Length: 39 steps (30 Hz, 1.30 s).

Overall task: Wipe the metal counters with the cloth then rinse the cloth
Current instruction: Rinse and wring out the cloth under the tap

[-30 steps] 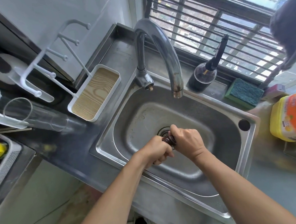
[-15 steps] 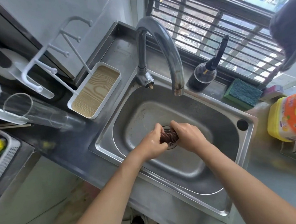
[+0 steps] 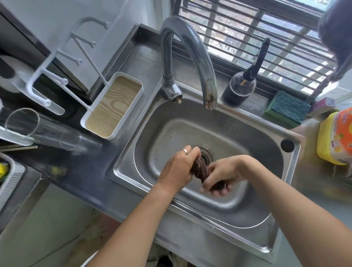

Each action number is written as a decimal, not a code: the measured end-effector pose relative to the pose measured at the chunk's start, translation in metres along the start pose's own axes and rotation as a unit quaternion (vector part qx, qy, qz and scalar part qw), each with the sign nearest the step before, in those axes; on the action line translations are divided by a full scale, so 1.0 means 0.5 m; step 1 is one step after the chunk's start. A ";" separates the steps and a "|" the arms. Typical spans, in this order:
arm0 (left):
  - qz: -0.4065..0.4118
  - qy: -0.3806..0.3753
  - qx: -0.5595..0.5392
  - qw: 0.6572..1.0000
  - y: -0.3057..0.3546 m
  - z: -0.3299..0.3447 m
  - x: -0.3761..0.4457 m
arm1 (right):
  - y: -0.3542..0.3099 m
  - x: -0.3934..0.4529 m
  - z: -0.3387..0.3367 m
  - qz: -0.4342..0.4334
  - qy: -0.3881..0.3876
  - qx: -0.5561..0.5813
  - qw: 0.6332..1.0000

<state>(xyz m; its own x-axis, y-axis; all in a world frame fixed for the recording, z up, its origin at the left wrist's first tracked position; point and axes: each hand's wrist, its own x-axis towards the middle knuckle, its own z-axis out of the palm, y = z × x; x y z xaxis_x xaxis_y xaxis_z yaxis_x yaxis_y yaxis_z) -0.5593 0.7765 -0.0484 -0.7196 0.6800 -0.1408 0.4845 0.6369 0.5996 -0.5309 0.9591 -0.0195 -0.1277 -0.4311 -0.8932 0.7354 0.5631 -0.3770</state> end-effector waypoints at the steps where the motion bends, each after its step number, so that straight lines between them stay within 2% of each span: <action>1: -0.035 -0.021 0.019 0.999 -0.004 0.001 -0.003 | -0.006 0.013 0.004 0.017 0.073 -0.080 0.994; 3: -0.110 -0.062 0.067 0.990 -0.005 -0.002 -0.005 | -0.014 0.034 0.014 0.026 0.214 -0.212 0.953; 5: -0.166 -0.079 0.097 0.978 -0.002 -0.005 -0.002 | -0.019 0.050 0.032 0.008 0.342 -0.334 0.878; 8: -0.240 -0.093 0.035 0.966 0.007 -0.004 0.003 | -0.012 0.070 0.049 -0.047 0.473 -0.412 0.778; 14: -0.345 -0.120 -0.188 0.912 0.044 0.001 0.000 | 0.024 0.078 0.037 -0.091 0.560 -0.458 0.685; 16: -0.377 -0.126 -0.284 0.873 0.064 0.003 0.000 | 0.036 0.079 0.029 -0.102 0.598 -0.451 0.655; 19: -0.417 -0.146 -0.423 0.791 0.088 -0.004 -0.003 | 0.046 0.078 0.012 -0.124 0.612 -0.462 0.629; 22: -0.430 -0.179 -0.500 0.730 0.097 -0.015 -0.003 | 0.045 0.079 0.007 -0.175 0.636 -0.446 0.605; 26: -0.423 -0.224 -0.570 0.668 0.096 -0.023 0.007 | 0.042 0.075 -0.003 -0.200 0.666 -0.424 0.580; 28: -0.404 -0.250 -0.570 0.671 0.096 -0.026 0.011 | 0.042 0.070 -0.006 -0.196 0.658 -0.425 0.590; 30: -0.392 -0.227 -0.523 0.722 0.097 -0.020 0.016 | 0.047 0.065 -0.013 -0.185 0.642 -0.413 0.619; 31: -0.383 -0.195 -0.483 0.763 0.098 -0.017 0.019 | 0.051 0.064 -0.018 -0.167 0.623 -0.397 0.653; 33: -0.360 -0.143 -0.351 0.853 0.099 -0.009 0.023 | 0.054 0.058 -0.028 -0.114 0.531 -0.363 0.757; 34: -0.359 -0.127 -0.262 0.887 0.093 -0.003 0.022 | 0.058 0.056 -0.031 -0.107 0.481 -0.348 0.797; 35: -0.367 -0.107 -0.190 0.905 0.086 0.000 0.020 | 0.061 0.053 -0.031 -0.110 0.440 -0.327 0.829; 37: -0.392 -0.031 -0.152 0.907 0.072 -0.006 0.013 | 0.065 0.043 -0.022 -0.116 0.392 -0.267 0.872; 39: -0.444 0.031 -0.223 0.867 0.060 -0.015 0.009 | 0.066 0.030 -0.011 -0.120 0.386 -0.194 0.894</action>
<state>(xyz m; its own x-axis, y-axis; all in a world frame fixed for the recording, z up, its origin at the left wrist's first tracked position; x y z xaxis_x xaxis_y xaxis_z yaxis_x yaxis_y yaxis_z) -0.5518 0.7963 -0.0252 -0.7429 -0.0374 -0.6683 -0.5050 0.6867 0.5229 -0.5122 0.9751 -0.0464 -0.7819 -0.0409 -0.6220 0.3587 0.7866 -0.5026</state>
